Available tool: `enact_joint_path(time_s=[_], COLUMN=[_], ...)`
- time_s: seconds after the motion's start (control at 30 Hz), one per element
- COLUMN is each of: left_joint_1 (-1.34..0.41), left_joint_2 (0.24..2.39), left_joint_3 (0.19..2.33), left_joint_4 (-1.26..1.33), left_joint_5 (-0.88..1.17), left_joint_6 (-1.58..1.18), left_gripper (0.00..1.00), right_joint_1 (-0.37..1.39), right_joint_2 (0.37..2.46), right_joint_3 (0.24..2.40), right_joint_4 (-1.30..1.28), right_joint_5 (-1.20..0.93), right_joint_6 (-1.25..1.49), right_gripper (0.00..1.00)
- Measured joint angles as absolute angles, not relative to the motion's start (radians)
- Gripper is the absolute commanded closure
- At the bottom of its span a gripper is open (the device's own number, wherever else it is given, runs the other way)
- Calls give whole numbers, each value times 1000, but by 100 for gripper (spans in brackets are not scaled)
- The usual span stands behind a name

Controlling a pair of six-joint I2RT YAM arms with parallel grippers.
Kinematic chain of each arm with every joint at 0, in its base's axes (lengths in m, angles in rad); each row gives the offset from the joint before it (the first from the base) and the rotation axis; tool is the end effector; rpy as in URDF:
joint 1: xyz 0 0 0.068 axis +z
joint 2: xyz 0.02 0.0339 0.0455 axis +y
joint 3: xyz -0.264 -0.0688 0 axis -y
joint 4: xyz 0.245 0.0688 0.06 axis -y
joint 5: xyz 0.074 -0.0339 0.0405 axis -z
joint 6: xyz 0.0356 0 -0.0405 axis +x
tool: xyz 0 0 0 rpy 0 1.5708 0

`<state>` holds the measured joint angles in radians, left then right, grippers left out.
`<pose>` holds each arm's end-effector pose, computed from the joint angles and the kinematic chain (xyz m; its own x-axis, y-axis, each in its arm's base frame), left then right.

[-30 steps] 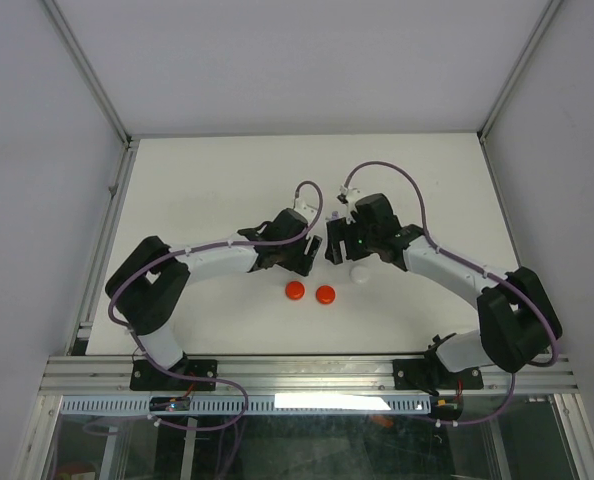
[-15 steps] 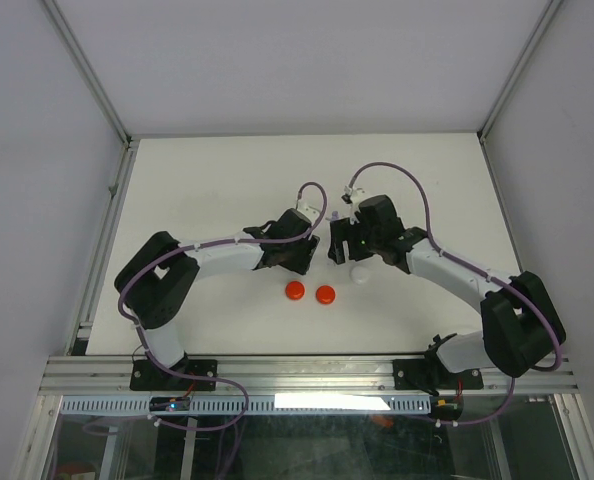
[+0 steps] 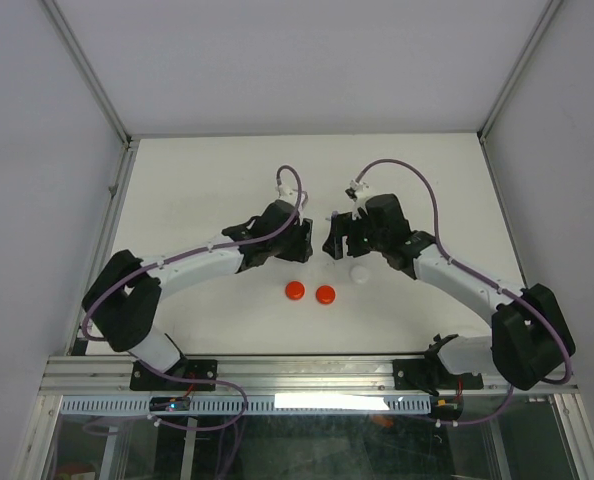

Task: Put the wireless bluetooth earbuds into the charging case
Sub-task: Pick up the charging case at the center of the board.

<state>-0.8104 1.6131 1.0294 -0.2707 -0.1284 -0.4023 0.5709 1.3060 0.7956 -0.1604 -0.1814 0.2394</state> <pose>0.2379 -0.2435 0.2099 -0.7370 0.2113 -0.6421 0.4044 0.8990 -0.1682 0.2316 0.1564 0.2332 -0.6623 -0.1482 -0.7344 -0.5079 0.8095 0.2947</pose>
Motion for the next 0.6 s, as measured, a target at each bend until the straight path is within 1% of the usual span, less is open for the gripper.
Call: enact_joint_path(time_s=[0.17, 0.3, 0.5, 0.6], left_joint_1=[-810, -804, -781, -777], left_joint_2=[1507, 1456, 1390, 1357], left_joint_3=[967, 923, 859, 817], left_joint_4=[-221, -186, -138, -107], left_joint_5=[-126, -126, -123, -125], left_joint_6=[-484, -604, -888, -1046], left_gripper=[63, 67, 67, 70], right_joint_1=[571, 571, 575, 596], right_joint_2=[1298, 1248, 1129, 1106], right_joint_3=[796, 775, 633, 564], right_joint_4=[-139, -84, 110, 212], right_joint_5=[-207, -220, -247, -250], right_joint_6=[305, 351, 377, 376], right_gripper=[29, 29, 29, 29])
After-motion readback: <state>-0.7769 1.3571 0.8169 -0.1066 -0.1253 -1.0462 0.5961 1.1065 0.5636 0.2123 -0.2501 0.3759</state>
